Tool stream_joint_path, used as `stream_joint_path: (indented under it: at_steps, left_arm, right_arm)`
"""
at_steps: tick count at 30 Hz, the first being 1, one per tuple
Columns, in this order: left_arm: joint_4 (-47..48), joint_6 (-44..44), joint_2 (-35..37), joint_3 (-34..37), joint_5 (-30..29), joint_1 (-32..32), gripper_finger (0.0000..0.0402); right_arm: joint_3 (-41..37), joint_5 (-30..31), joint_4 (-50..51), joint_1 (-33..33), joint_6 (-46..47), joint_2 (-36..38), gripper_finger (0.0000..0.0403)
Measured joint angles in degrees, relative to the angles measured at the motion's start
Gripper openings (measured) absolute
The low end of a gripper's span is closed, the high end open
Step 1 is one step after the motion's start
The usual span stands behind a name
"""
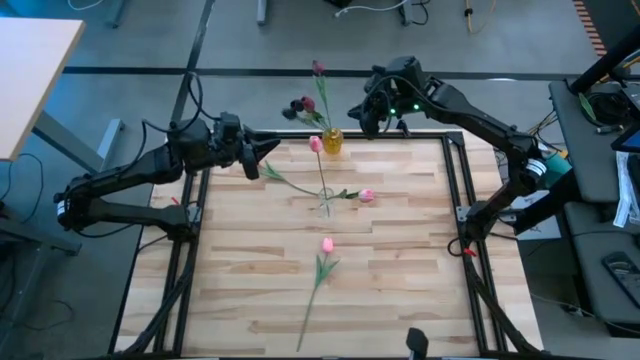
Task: Sort flowers into vase by color
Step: Put the pink flower into the transparent vase
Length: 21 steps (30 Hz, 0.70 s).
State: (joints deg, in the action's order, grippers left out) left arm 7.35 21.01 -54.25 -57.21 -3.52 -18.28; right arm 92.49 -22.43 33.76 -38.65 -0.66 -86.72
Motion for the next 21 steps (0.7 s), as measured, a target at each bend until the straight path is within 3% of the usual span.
stream_joint_path:
  at_steps: [11,17,21]
  left_arm:
    - [1.6,2.1,-2.0,0.0,0.2,0.3,0.0075]
    - [7.8,11.5,-5.4,0.0,-1.1,0.4,0.0071]
    - [10.8,18.6,-7.4,1.2,-1.9,0.4,0.0038]
  right_arm:
    - [0.0,-3.1,-3.2,0.0,0.0,-2.0,0.0013]
    - [0.0,-3.1,-3.2,-0.6,-0.6,0.2,0.0013]
    - [0.0,-3.0,-2.7,-0.7,-0.9,1.0,0.0013]
